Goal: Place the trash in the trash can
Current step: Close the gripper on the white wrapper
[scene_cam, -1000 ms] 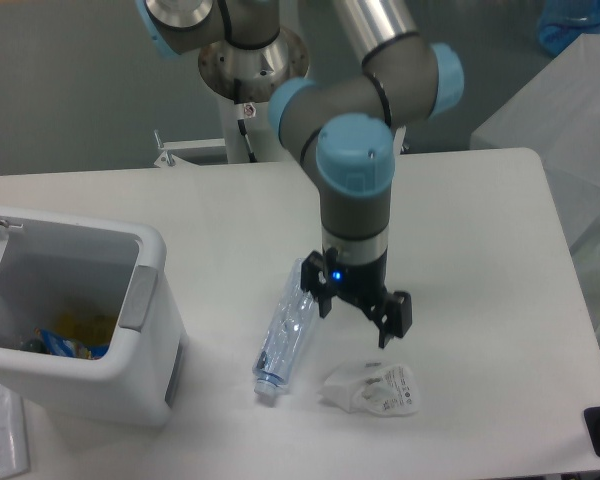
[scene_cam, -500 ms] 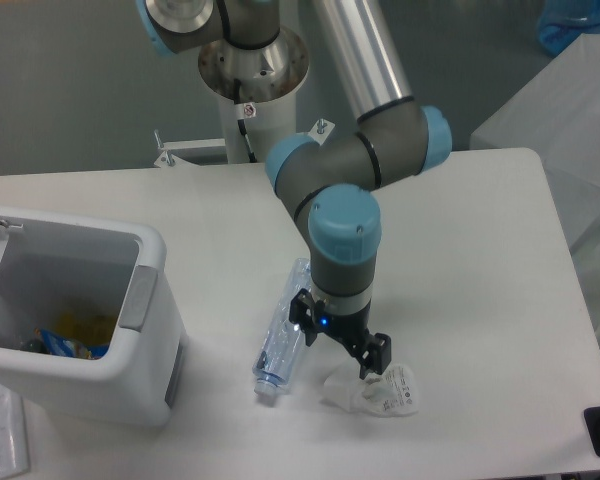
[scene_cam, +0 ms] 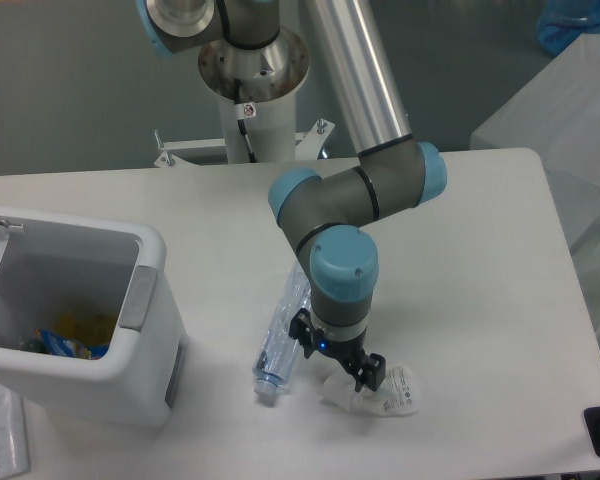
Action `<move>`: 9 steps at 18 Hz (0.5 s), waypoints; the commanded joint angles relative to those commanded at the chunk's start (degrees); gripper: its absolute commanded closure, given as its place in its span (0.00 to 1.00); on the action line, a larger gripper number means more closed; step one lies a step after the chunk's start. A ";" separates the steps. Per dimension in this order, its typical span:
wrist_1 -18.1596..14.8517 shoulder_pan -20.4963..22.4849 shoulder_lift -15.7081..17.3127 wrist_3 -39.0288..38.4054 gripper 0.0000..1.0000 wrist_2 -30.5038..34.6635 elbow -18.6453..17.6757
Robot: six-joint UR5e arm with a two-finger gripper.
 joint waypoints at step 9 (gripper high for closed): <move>0.27 -1.15 -0.45 -0.26 1.00 0.19 0.62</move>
